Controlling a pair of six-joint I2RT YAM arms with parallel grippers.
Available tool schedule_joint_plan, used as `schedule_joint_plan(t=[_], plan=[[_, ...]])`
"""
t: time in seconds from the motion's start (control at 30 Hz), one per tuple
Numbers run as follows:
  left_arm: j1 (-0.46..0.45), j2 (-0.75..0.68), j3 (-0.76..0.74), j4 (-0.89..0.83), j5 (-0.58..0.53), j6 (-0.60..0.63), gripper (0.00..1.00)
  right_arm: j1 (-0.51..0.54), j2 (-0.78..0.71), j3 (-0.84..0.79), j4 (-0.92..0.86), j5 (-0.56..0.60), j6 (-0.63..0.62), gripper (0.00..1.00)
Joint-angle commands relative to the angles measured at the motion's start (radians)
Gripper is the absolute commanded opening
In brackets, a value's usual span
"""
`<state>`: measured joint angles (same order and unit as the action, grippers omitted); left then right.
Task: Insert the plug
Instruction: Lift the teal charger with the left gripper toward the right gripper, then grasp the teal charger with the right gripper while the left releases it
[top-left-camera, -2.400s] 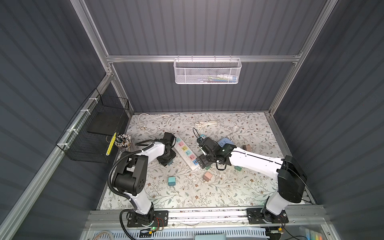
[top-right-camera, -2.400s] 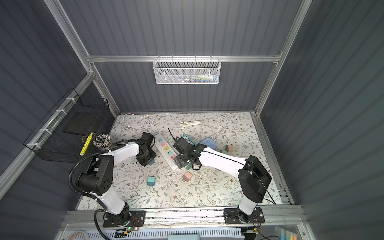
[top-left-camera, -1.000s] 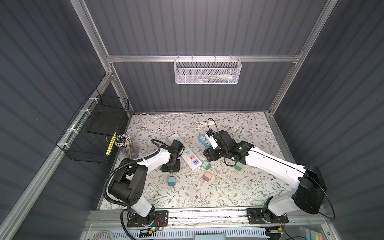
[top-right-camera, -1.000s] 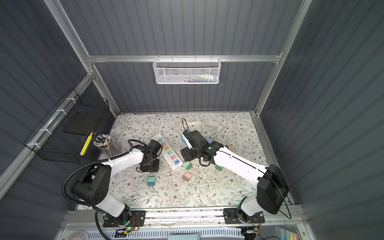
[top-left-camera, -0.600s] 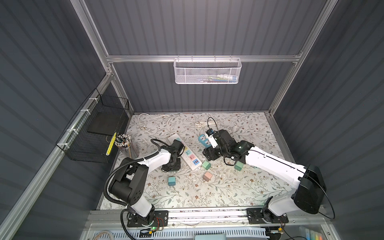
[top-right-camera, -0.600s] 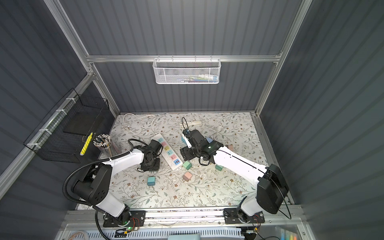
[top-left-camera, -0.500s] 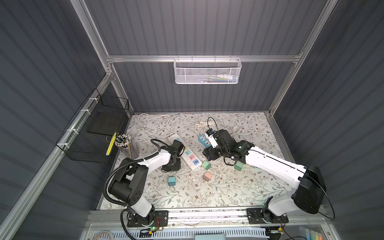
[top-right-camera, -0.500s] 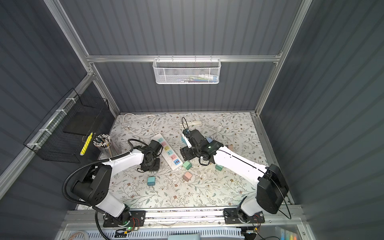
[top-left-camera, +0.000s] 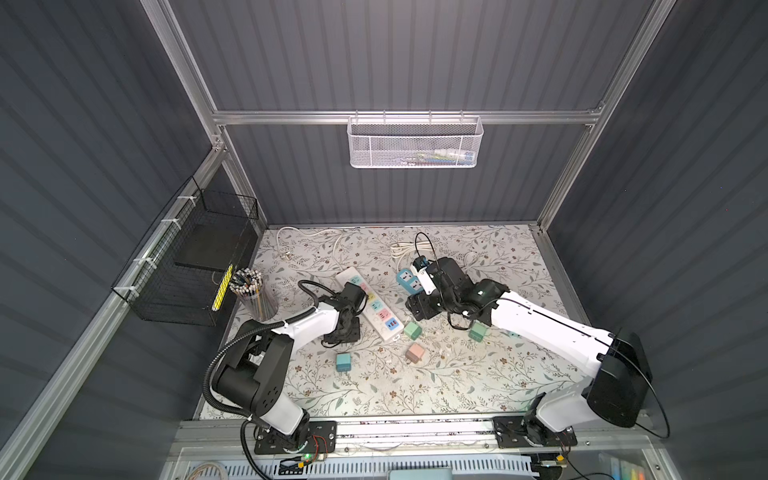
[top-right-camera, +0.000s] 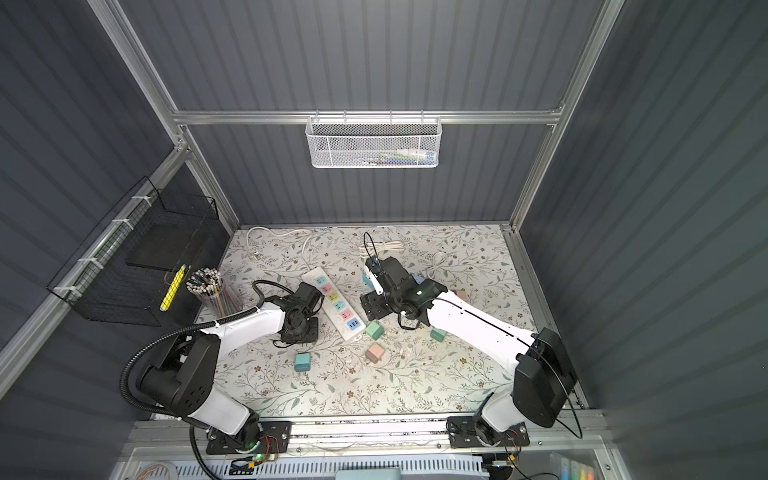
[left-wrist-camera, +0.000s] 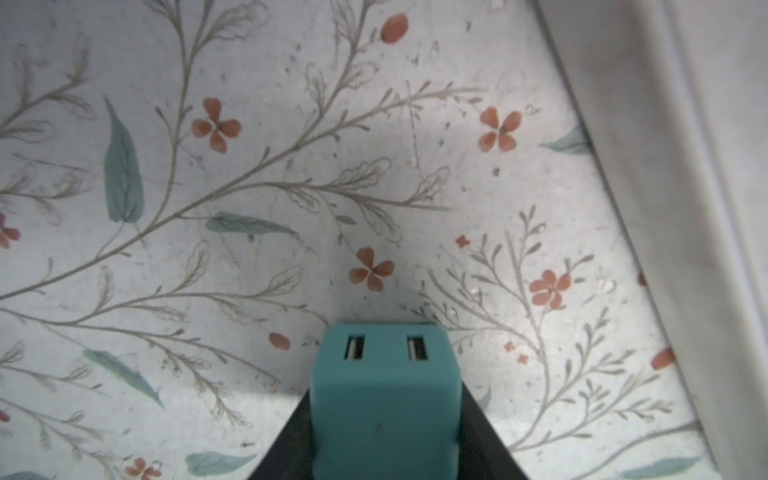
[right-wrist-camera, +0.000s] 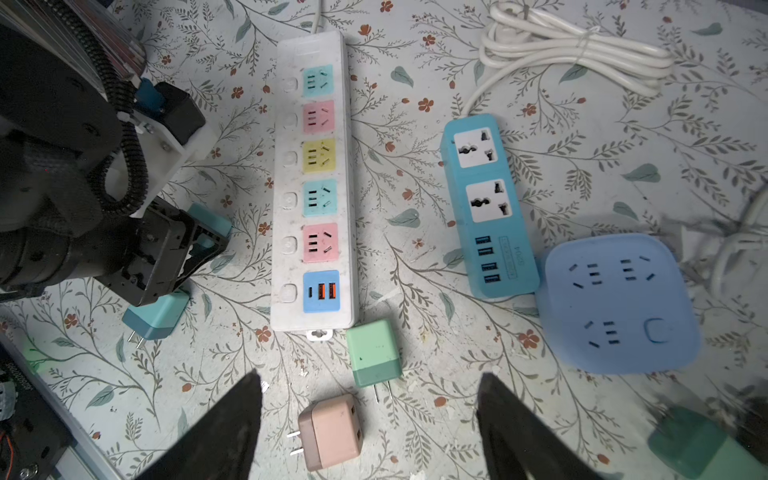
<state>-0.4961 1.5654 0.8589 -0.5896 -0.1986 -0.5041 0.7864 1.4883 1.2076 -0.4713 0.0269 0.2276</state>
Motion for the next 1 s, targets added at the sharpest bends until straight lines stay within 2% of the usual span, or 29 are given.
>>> schedule_joint_plan(t=[0.0,0.07,0.17,0.23,0.33,0.43,0.53,0.77,0.97], plan=[[-0.017,-0.087,0.068,0.030,-0.014,0.095,0.14,-0.049,-0.034,-0.018,0.043,-0.060,0.031,0.81],[-0.047,-0.134,0.095,0.121,-0.056,0.151,0.14,-0.114,-0.084,-0.082,0.166,-0.185,0.054,0.84],[-0.108,-0.199,0.094,0.288,-0.128,0.258,0.12,-0.192,-0.095,-0.056,0.152,-0.292,0.065,0.83],[-0.152,-0.231,0.070,0.425,-0.152,0.319,0.12,-0.219,-0.089,-0.033,0.121,-0.270,0.058,0.78],[-0.215,-0.240,0.044,0.576,-0.154,0.436,0.14,-0.250,-0.080,0.001,0.057,-0.336,0.011,0.69],[-0.303,-0.236,0.016,0.710,-0.170,0.578,0.13,-0.262,-0.078,0.016,0.044,-0.418,-0.027,0.65],[-0.347,-0.227,-0.014,0.806,-0.120,0.669,0.14,-0.262,-0.058,0.060,0.014,-0.448,-0.039,0.59],[-0.359,-0.275,-0.118,0.961,0.018,0.685,0.14,-0.262,-0.018,0.107,-0.023,-0.526,-0.054,0.57],[-0.359,-0.278,-0.119,0.938,0.045,0.708,0.15,-0.254,0.014,0.114,-0.030,-0.623,-0.066,0.57]])
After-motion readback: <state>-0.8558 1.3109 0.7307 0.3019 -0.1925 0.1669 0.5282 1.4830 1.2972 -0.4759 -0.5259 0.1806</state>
